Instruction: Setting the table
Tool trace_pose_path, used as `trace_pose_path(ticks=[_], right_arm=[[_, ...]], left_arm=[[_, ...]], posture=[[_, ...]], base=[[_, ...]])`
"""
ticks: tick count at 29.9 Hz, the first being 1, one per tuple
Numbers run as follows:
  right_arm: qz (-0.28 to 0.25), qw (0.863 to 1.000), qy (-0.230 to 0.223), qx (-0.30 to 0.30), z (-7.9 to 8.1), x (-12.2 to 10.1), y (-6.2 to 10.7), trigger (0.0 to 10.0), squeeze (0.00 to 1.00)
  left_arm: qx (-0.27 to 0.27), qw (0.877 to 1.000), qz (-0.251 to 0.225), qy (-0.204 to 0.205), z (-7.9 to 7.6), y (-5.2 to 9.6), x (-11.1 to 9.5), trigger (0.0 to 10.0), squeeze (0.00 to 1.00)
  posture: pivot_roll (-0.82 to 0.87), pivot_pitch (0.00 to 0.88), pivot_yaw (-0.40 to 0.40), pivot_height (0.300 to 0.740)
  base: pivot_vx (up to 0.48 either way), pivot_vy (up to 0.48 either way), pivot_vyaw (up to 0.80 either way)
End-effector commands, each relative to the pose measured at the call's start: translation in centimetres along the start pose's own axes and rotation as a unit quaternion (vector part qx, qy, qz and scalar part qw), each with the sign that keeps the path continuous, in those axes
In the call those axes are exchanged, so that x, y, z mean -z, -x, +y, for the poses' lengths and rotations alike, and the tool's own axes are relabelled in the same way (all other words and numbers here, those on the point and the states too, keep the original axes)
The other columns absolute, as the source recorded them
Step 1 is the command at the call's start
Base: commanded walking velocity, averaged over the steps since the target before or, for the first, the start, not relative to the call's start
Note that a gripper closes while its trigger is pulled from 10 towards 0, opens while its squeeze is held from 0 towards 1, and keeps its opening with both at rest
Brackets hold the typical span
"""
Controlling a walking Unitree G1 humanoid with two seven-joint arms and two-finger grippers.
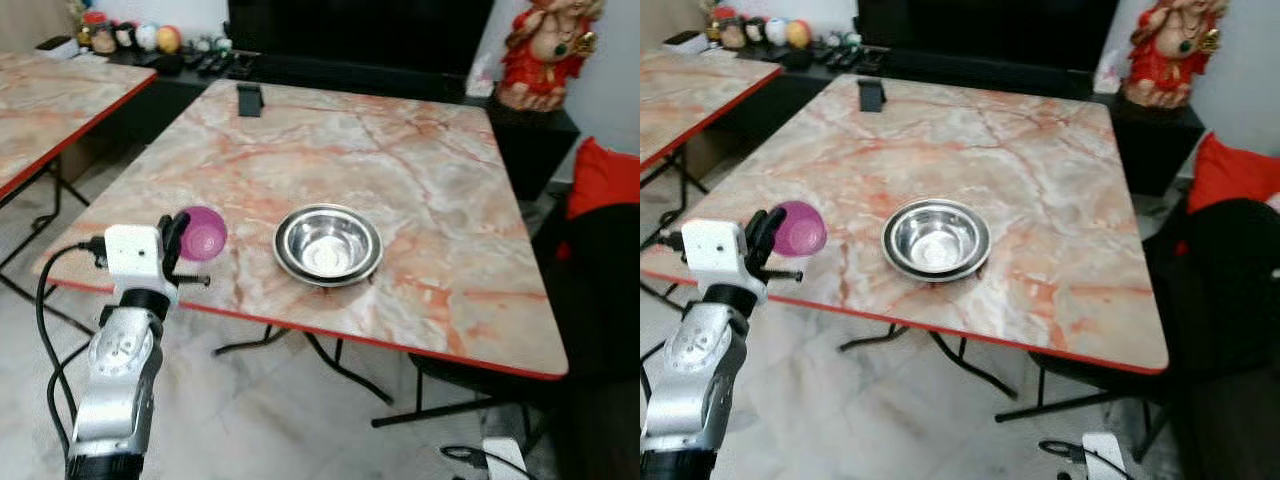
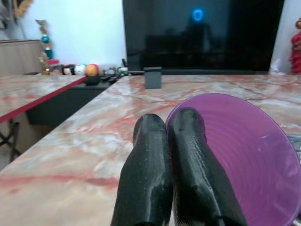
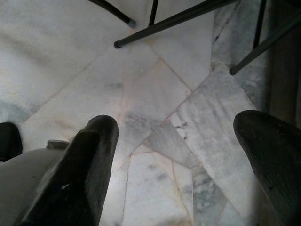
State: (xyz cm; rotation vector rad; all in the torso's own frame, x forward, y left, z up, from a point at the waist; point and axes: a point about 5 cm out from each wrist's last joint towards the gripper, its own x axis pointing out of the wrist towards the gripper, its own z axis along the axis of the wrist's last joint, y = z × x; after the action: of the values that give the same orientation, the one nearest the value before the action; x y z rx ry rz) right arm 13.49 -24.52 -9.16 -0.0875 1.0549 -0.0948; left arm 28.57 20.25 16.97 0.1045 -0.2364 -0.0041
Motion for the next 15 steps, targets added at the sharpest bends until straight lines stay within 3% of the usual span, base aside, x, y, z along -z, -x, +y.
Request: trace_pose_path(ticks=[1,15], right_arm=[[-0.002,1.000,0.005,0.001,-0.13,-0.29,-0.04,10.0,0.00],[-0.002,1.000,0.010,0.000,-0.13,-0.41,-0.06,10.0,0.00]], left_arm=[[0.003,1.000,-0.006,0.000,0.20,-0.20,-0.44,10.0,0.00],[0.012,1.000,-0.012,0.005,0.11,-0.47,-0.90,10.0,0.00]], posture=[[0.09,0.000,-0.076,0.740],[0.10,0.000,-0.083,0.740]], base=[[0.266,0.000,0.00],[0.265,0.000,0.00]])
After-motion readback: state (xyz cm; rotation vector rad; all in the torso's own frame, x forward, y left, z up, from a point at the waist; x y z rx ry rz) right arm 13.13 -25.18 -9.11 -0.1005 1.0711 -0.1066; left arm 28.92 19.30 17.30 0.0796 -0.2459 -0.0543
